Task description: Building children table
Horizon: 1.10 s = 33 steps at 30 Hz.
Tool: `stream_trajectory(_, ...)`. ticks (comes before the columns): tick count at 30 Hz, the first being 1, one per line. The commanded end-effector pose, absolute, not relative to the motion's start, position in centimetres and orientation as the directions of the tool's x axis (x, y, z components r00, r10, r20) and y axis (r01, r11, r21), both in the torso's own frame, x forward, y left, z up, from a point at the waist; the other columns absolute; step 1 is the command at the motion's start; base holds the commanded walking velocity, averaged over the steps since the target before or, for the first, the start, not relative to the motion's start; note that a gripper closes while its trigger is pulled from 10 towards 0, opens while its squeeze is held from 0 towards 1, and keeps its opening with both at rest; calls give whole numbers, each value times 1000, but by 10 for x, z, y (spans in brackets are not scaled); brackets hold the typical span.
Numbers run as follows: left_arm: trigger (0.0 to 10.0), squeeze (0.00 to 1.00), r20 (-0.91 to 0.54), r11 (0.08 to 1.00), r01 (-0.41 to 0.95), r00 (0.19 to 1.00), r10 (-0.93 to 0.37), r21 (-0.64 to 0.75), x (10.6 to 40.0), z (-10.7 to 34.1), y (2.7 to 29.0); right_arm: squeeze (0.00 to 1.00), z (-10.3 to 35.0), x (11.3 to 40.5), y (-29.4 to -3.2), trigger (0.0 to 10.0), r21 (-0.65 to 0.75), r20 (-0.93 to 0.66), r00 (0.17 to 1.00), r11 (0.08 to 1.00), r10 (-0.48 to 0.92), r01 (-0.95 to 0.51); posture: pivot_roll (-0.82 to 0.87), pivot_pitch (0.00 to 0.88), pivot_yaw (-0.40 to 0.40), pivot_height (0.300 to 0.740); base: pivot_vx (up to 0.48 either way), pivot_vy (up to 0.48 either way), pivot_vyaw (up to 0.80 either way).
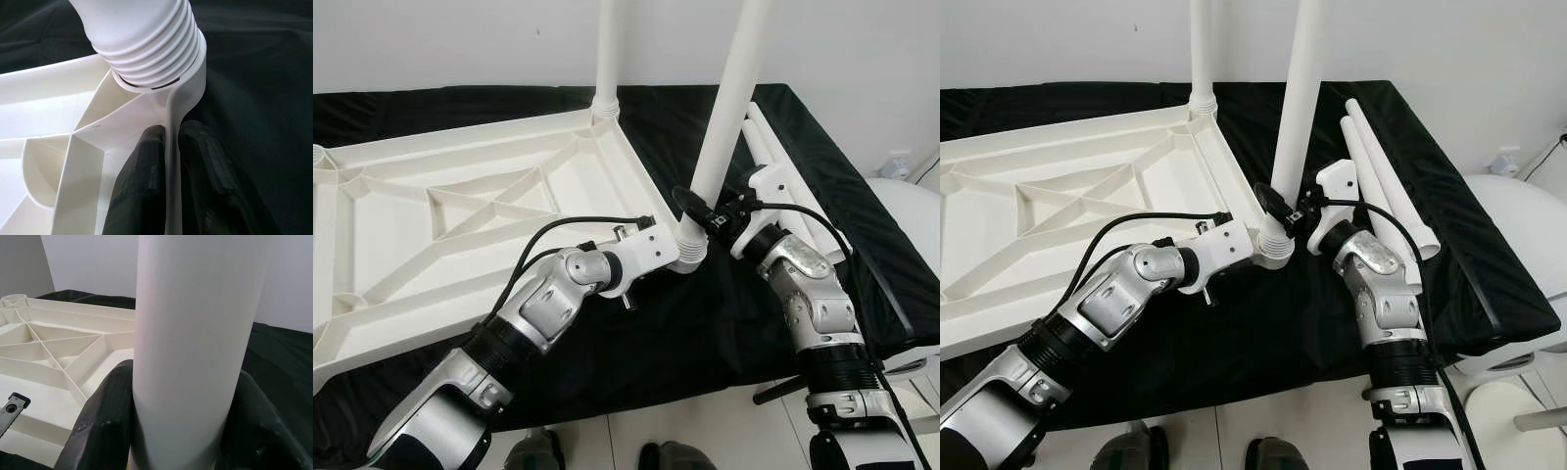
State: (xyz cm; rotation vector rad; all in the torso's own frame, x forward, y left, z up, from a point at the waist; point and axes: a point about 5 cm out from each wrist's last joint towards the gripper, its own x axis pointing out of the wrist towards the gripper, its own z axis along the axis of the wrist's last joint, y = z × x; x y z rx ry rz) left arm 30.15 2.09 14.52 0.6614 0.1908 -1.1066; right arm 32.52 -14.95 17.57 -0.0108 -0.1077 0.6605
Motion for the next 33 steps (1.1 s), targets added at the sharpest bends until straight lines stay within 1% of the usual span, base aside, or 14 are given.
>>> stream_trajectory(1,10000,0,-461,236,885,418,-783,402,298,151,16,0,122,317,-159,10000,77,-114,817,825,566,-561,15,93,-23,740,0,0,0)
stream_trajectory(10,10000,0,-460,235,885,417,-784,402,297,151,16,0,122,309,-164,10000,64,-76,836,839,543,-540,13,94,-25,740,0,0,0)
stream_trajectory(16,10000,0,-459,235,886,416,-785,400,297,151,16,0,118,301,-159,10000,61,-72,830,833,553,-550,9,91,-23,740,0,0,0)
stream_trajectory(19,10000,0,-460,233,887,414,-786,399,297,151,16,0,120,300,-154,10000,39,-66,820,823,568,-567,7,90,-21,740,0,0,0)
stream_trajectory(20,10000,0,-461,231,887,412,-786,400,297,151,15,0,124,299,-146,10000,10,-55,799,800,599,-599,7,88,-20,740,0,0,0)
stream_trajectory(23,10000,0,-460,228,887,411,-787,401,297,151,14,0,126,301,-138,10000,-6,-46,793,794,608,-608,7,88,-19,740,0,0,0)
stream_trajectory(33,10000,0,-457,234,885,416,-787,403,297,153,14,0,127,299,-128,10000,-29,-39,774,774,631,-633,15,92,-27,740,0,0,0)
